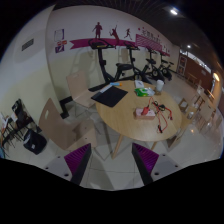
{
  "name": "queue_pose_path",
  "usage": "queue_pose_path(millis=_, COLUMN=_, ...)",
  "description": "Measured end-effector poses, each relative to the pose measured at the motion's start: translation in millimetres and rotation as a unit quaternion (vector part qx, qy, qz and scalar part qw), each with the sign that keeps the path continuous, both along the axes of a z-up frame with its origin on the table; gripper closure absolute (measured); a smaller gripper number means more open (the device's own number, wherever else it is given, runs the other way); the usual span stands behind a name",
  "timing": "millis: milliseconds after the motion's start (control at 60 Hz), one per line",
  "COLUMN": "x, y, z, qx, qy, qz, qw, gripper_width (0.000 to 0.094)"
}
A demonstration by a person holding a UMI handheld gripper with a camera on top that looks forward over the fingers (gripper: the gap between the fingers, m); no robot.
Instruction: Unplug charger
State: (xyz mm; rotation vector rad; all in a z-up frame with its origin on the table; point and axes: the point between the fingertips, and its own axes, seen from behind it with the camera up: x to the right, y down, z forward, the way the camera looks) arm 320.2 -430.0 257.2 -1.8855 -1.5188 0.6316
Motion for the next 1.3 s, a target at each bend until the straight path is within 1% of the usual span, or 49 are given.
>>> queue_pose_path(millis=33, x=-0.2, y=1.9, z=-0.2, qx=-0.001, qy=0.0, qz=-0.004, qw=1.0, gripper_width=0.0079)
queue_pose_path(millis=50, x=-8.4, y=13.3, z=-9.7, qx=-0.001, qy=0.002, qz=-0.006, qw=1.0, gripper_width=0.008)
queue_pose_path(millis=67, x=-0.2, y=3.3, z=-0.8, qx=-0.002, qy=0.0, qz=-0.01, qw=1.0, gripper_width=0.0082)
queue_pose_path(millis=117, x=-0.9, y=4.0, z=-2.1, qx=-0.001, qy=0.001, qz=-0.015, qw=1.0, gripper_width=0.0084)
queue_pose_path(millis=250, x=-9.1, y=20.0, z=-5.0, qx=0.009, qy=0.002, qz=-0.034, qw=0.999, gripper_width=0.0082)
queue_pose_path(millis=417, x=-15.8, y=56.7, z=-17.7, qx=0.015, qy=0.005, qz=-0.061, qw=0.998, gripper_width=0.0074)
queue_pose_path(millis=483, x=-16.3, y=76.2, z=-23.5, qx=0.025, qy=0.007, qz=-0.074, qw=0.997, gripper_width=0.0078)
queue_pose_path(millis=667, x=-25.5, y=123.5, z=-43.3, qx=0.05, qy=0.023, qz=-0.085, qw=0.995, gripper_width=0.0077)
queue_pose_path(millis=833, x=-48.0, y=162.3, z=-68.5, qx=0.062, qy=0.046, qz=-0.073, qw=0.994, gripper_width=0.008)
queue_pose_path(millis=1033, x=-103.0, y=205.4, z=-106.3, qx=0.072, qy=0.095, qz=-0.05, qw=0.992, gripper_width=0.0081)
queue_pose_path(millis=1133, x=-133.3, y=231.0, z=-128.7, qx=0.086, qy=0.108, qz=-0.045, qw=0.989, gripper_width=0.0084)
queue_pose_path(millis=1183, x=-147.5, y=245.0, z=-138.2, qx=0.092, qy=0.116, qz=-0.048, qw=0.988, gripper_width=0.0079)
queue_pose_path(millis=1300, x=-186.6, y=271.2, z=-164.3, qx=0.079, qy=0.133, qz=-0.046, qw=0.987, gripper_width=0.0086)
